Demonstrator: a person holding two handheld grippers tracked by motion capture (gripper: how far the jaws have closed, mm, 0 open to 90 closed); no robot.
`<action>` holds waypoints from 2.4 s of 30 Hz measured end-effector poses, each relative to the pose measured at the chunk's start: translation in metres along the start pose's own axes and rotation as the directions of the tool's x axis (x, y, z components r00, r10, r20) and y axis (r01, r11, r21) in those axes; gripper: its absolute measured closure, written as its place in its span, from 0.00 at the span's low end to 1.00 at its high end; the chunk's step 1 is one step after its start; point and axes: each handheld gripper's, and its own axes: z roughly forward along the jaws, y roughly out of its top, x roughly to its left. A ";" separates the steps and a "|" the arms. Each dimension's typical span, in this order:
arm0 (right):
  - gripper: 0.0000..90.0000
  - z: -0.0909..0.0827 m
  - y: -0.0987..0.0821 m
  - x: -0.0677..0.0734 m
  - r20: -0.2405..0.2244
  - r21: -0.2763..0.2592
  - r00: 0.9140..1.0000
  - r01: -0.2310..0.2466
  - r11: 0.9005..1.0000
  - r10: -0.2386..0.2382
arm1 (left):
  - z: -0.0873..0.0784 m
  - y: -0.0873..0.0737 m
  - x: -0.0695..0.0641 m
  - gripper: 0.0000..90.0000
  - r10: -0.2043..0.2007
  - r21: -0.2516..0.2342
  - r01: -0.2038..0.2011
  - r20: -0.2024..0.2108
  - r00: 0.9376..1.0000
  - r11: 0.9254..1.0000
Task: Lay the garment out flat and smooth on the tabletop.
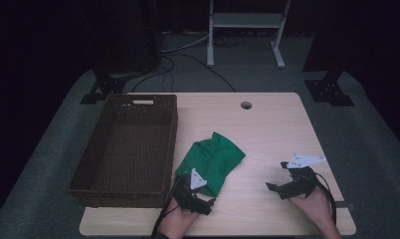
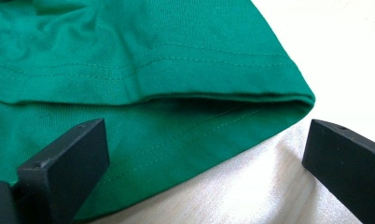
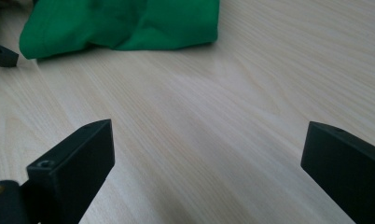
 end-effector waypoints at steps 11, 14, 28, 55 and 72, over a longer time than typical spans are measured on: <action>0.02 0.008 0.012 0.002 -0.019 0.011 1.000 0.009 1.000 -0.009 | 0.000 0.000 0.000 0.00 0.000 0.000 0.000 0.000 1.000 1.000; 0.02 0.009 0.015 0.002 -0.022 0.009 1.000 0.008 1.000 -0.007 | 0.000 0.000 0.000 0.00 0.000 0.000 0.000 0.000 1.000 1.000; 0.02 0.018 0.025 0.005 -0.034 0.024 0.999 0.023 0.999 -0.022 | 0.000 0.000 0.000 0.00 0.000 -0.001 0.000 0.000 1.000 1.000; 0.02 0.033 0.051 0.007 -0.079 0.001 0.996 0.033 0.999 -0.033 | 0.000 0.000 0.000 0.00 0.001 0.000 -0.001 0.001 1.000 1.000; 0.02 0.043 0.071 0.010 -0.091 0.016 0.994 0.059 0.998 -0.057 | 0.000 0.000 0.000 0.00 0.000 -0.002 0.000 0.000 1.000 1.000</action>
